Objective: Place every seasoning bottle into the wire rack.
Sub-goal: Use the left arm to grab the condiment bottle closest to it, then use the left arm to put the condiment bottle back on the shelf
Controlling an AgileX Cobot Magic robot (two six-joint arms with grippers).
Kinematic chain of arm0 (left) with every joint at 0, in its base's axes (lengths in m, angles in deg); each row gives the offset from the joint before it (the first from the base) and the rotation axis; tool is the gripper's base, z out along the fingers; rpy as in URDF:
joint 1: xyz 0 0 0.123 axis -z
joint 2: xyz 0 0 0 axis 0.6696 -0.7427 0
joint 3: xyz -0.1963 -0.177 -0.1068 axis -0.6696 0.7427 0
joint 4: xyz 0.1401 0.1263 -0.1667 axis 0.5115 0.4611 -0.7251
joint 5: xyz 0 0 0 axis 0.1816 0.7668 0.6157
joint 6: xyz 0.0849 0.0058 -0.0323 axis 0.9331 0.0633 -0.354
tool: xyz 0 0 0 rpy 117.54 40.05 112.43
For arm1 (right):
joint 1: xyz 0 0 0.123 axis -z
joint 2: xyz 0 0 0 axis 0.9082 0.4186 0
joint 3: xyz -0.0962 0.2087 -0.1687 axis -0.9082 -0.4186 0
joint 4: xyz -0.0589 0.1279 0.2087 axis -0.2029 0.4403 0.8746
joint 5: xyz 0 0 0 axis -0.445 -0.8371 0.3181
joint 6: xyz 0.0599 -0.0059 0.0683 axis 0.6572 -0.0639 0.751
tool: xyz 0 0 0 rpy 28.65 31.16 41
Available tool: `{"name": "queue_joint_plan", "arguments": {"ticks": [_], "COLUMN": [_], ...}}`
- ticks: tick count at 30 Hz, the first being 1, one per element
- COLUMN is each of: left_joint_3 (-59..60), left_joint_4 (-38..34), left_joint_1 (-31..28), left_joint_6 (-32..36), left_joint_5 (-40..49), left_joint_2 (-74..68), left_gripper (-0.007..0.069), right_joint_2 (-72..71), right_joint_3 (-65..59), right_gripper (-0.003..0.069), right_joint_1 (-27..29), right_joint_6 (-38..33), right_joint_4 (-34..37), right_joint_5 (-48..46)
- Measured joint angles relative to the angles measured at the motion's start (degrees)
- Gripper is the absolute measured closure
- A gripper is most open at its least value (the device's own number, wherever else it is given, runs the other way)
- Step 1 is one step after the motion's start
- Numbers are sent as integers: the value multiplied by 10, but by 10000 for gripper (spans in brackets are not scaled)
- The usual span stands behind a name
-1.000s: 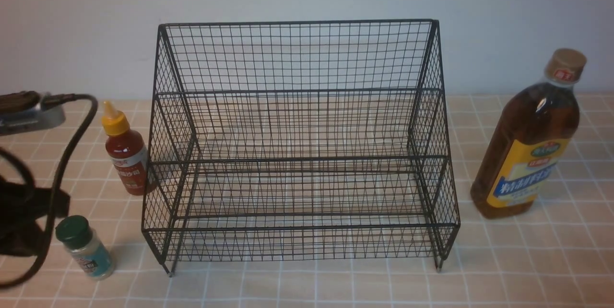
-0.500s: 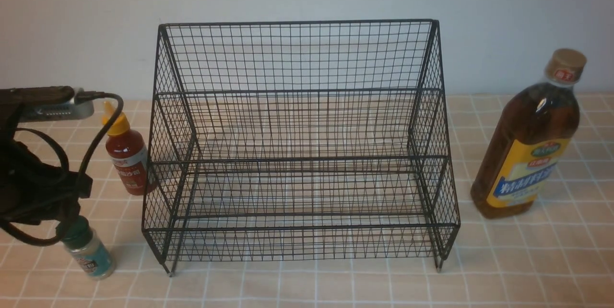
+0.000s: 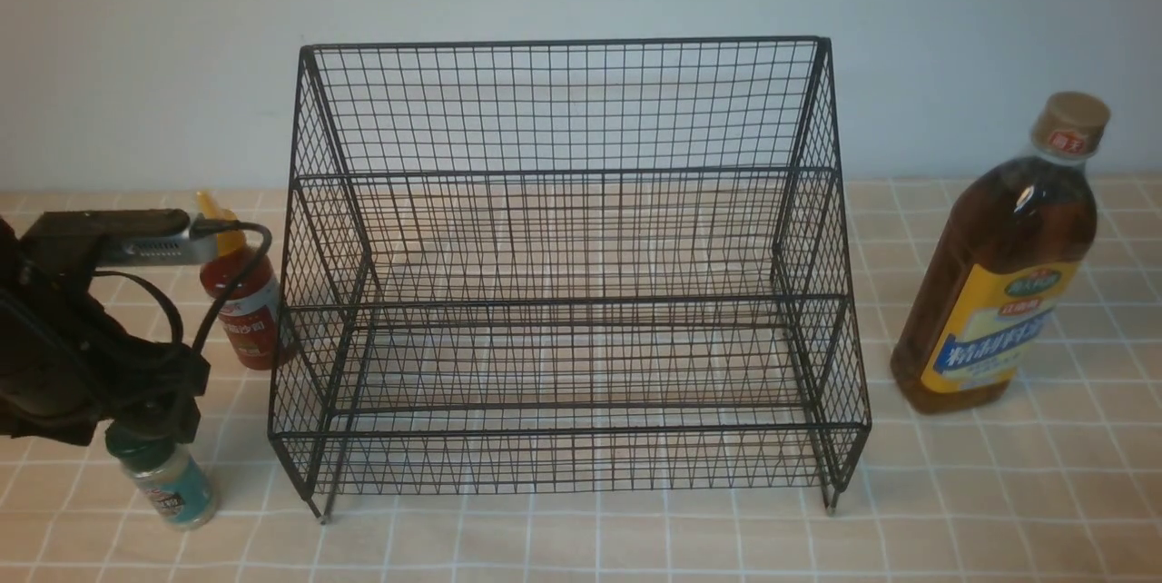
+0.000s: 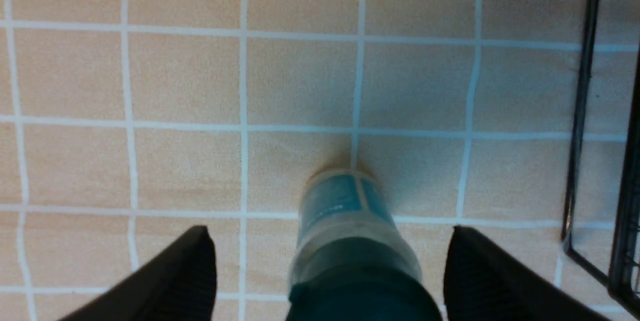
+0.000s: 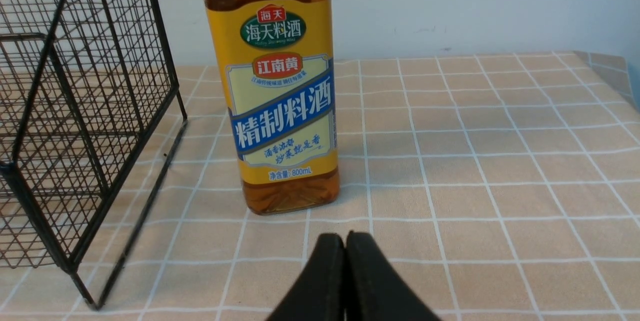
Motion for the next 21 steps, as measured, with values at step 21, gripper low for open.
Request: {"name": "queue_joint_plan", "arguments": {"ticks": [21], "left_joint_3": [-173], "left_joint_4": [20], "left_joint_1": [38], "left_joint_6": [-37], "left_joint_5": [250], "left_joint_2": [157], "left_gripper": [284], "right_joint_2": [0], "right_joint_3": [0], "right_gripper": [669], "right_joint_1": [0], "right_joint_6": [0], "right_joint_4": [0], "right_joint_5": [0]}}
